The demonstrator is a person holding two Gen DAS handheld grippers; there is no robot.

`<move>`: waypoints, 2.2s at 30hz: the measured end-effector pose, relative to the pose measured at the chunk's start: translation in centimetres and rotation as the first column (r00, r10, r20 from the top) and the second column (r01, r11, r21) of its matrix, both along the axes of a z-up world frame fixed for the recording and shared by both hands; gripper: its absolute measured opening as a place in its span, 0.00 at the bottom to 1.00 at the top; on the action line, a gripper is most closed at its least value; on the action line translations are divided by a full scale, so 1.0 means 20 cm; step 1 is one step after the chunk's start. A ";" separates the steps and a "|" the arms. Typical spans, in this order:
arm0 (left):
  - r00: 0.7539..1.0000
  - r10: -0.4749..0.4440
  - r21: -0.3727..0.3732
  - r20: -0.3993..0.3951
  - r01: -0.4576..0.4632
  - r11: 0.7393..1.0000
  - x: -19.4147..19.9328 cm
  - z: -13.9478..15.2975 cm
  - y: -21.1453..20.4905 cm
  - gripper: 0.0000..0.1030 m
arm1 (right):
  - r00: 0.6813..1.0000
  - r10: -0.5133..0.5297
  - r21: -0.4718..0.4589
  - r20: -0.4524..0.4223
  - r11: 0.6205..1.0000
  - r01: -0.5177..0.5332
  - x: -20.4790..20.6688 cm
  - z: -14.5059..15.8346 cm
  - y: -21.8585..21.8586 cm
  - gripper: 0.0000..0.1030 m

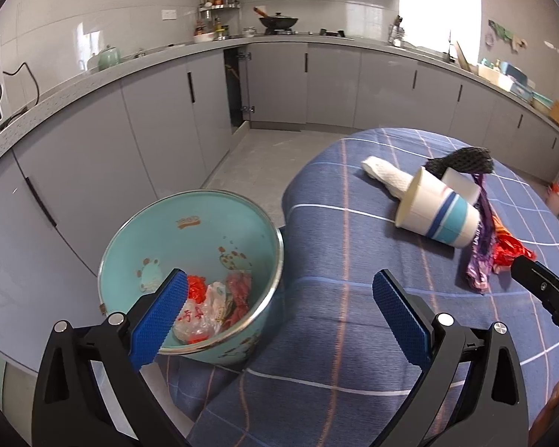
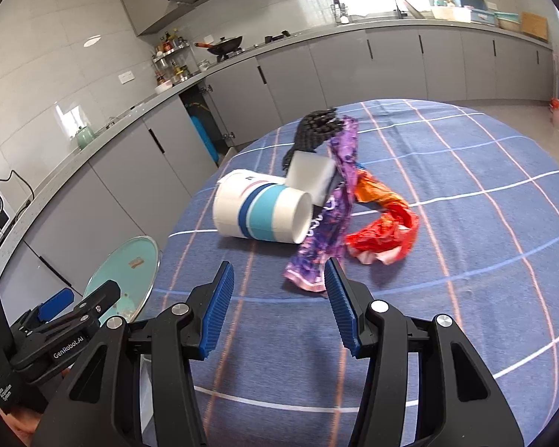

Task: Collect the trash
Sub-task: 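Move both open tools back toward the remaining trash on the table, then grasp the purple wrapper with the left tool while the right grasps the orange-red wrapper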

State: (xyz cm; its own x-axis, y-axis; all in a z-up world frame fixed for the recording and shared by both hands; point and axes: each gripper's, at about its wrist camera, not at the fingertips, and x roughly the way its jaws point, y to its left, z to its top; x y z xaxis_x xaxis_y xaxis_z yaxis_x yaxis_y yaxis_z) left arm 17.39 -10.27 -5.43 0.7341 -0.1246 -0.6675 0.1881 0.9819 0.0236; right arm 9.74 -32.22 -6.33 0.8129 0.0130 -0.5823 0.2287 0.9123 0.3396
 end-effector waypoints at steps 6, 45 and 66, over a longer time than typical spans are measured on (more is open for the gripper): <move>0.999 -0.042 -0.005 -0.015 0.042 0.999 -0.02 -0.02 -0.08 0.94 | 0.999 -0.043 0.003 -0.014 0.999 0.043 -0.06 -0.03 -0.09 0.49; 0.881 -0.447 -0.124 -0.153 0.432 0.894 0.15 -0.26 -0.89 0.56 | 0.984 -0.019 0.216 -0.178 0.975 0.057 0.24 -0.24 -0.61 0.24; 0.822 -0.565 -0.179 -0.072 0.547 0.818 -0.10 -0.13 -0.81 0.14 | 0.959 -0.271 0.142 -0.081 0.950 0.280 -0.26 -0.08 -0.69 0.15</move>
